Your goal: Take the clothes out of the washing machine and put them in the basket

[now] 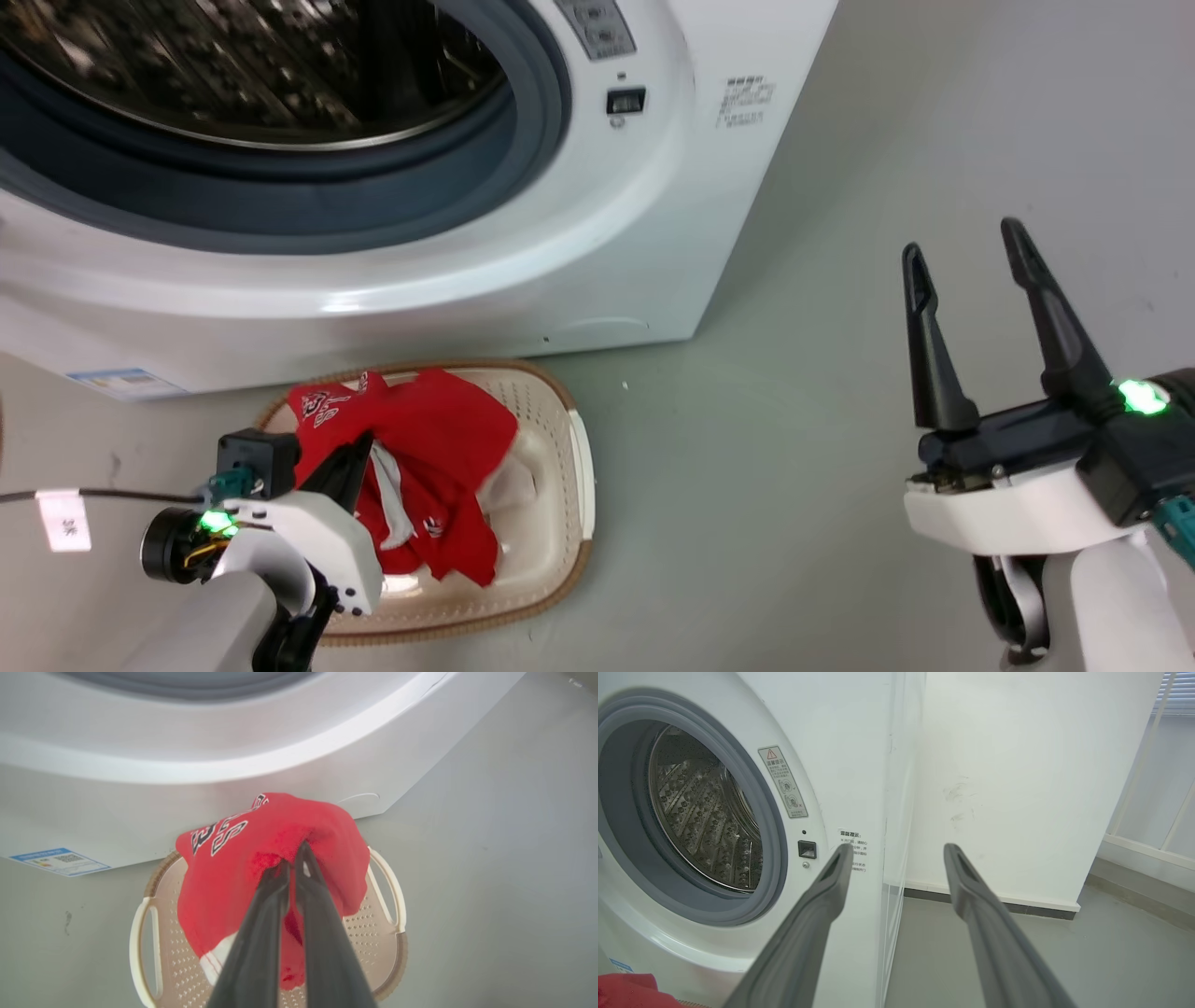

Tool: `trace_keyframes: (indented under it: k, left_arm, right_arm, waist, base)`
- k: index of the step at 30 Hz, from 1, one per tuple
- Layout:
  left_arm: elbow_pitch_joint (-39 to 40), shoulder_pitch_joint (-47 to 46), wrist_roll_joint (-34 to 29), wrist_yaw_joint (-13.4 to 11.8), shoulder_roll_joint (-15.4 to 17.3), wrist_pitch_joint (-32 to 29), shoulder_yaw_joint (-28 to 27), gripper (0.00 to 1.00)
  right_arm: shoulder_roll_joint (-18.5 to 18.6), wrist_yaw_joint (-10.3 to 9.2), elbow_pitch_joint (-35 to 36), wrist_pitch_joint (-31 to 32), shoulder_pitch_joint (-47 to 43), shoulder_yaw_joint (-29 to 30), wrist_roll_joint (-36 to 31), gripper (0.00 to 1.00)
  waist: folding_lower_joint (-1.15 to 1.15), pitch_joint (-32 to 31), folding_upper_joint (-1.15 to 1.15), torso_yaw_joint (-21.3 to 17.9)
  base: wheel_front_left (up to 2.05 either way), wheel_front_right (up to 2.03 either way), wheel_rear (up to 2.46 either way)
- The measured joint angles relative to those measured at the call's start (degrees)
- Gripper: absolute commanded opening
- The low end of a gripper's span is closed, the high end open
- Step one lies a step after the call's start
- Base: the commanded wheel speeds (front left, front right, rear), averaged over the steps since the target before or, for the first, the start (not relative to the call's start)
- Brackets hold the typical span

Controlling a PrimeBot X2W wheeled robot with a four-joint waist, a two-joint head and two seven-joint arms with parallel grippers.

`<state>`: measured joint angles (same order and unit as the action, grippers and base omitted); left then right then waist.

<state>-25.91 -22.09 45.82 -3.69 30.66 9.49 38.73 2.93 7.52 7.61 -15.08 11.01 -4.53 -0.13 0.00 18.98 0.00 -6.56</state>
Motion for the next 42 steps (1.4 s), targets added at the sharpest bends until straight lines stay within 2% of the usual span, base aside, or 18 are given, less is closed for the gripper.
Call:
trace_keyframes:
  k: [5, 12, 23, 30, 31, 32, 42]
  left_arm:
    - [-11.94, -4.50, 0.31, 4.00, -3.10, -0.47, 1.32, 0.00]
    - [-26.64, -11.91, -0.36, 6.95, -5.69, 0.73, 1.72, 0.00]
    - [-39.31, -22.52, -2.85, 9.21, -8.18, 2.86, 3.50, 0.00]
    - [-44.50, -24.51, -2.16, 9.77, -10.49, 1.78, 3.66, 0.00]
    - [-44.74, -24.68, -2.08, 9.84, -10.81, 1.86, 3.68, 0.35]
    - [-44.98, -24.84, -2.04, 9.99, -10.98, 2.25, 3.70, 1.00]
    - [-46.30, -22.19, -0.64, 10.26, -12.24, 4.92, 2.68, 1.00]
  right_arm:
    - [0.01, 0.00, 0.87, 0.00, 2.17, 0.86, -0.24, 1.00]
    - [0.00, 0.00, 3.10, -0.01, 4.53, 0.40, -0.29, 1.00]
    - [0.01, 0.00, 5.49, 0.00, 6.67, 0.82, 0.07, 1.00]
    - [0.00, 0.00, 4.83, 0.00, 6.73, 0.59, 0.33, 1.00]
    - [0.00, 0.00, 4.74, 0.00, 6.77, 0.62, 0.34, 1.00]
    - [0.00, 0.00, 4.60, 0.00, 6.84, 0.63, 0.43, 1.00]
    - [0.00, 0.00, 1.71, 0.00, 7.49, 0.12, 0.10, 1.00]
  waist:
    - [0.01, 5.49, 0.00, -1.19]
    - [0.01, 13.18, 0.00, -3.20]
    - [0.01, 23.68, 0.00, -6.02]
    - [0.01, 26.04, 0.00, -6.78]
    - [0.01, 25.86, 0.00, -6.71]
    - [0.01, 25.62, 0.00, -6.64]
    - [0.00, 19.62, 0.00, -5.67]
  base:
    - [0.00, 0.00, 0.00]
    - [0.00, 0.00, 0.00]
    - [0.00, 0.00, 0.00]
    - [0.00, 0.00, 0.00]
    - [0.00, 0.00, 0.00]
    - [0.00, 0.00, 0.00]
    - [0.00, 0.00, 0.00]
